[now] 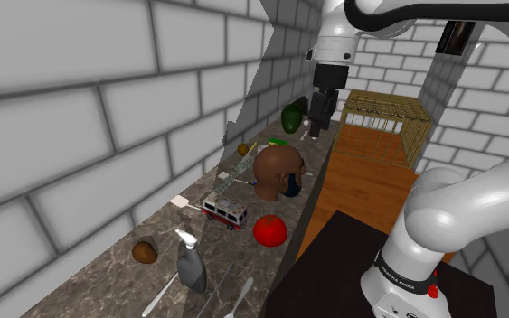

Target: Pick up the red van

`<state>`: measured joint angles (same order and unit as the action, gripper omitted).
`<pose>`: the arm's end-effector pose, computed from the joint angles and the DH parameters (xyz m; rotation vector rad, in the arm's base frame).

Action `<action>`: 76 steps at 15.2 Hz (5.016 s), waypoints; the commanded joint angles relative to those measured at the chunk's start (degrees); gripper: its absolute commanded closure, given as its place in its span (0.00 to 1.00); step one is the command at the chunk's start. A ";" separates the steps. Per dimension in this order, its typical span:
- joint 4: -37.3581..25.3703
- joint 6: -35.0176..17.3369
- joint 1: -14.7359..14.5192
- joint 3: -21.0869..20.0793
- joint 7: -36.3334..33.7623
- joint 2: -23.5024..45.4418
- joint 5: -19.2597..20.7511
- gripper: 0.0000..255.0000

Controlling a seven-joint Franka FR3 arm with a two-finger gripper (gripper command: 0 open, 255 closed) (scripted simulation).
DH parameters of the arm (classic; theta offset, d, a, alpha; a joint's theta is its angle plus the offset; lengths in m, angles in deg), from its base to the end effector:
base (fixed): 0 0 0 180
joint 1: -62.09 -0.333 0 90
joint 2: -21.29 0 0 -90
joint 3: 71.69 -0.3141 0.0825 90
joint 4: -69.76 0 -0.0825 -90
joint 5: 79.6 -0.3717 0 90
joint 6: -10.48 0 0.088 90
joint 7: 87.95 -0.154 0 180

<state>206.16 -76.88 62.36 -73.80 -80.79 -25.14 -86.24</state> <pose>0.2814 0.0295 0.5345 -3.0412 -0.2250 0.0628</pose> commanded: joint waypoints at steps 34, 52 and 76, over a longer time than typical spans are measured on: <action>-0.27 -59.88 17.84 -28.01 -101.84 62.99 38.48 0.00; -12.35 -63.42 8.59 -14.83 -121.55 81.49 52.00 1.00; -8.63 -57.10 13.52 -21.48 -113.83 70.44 42.84 1.00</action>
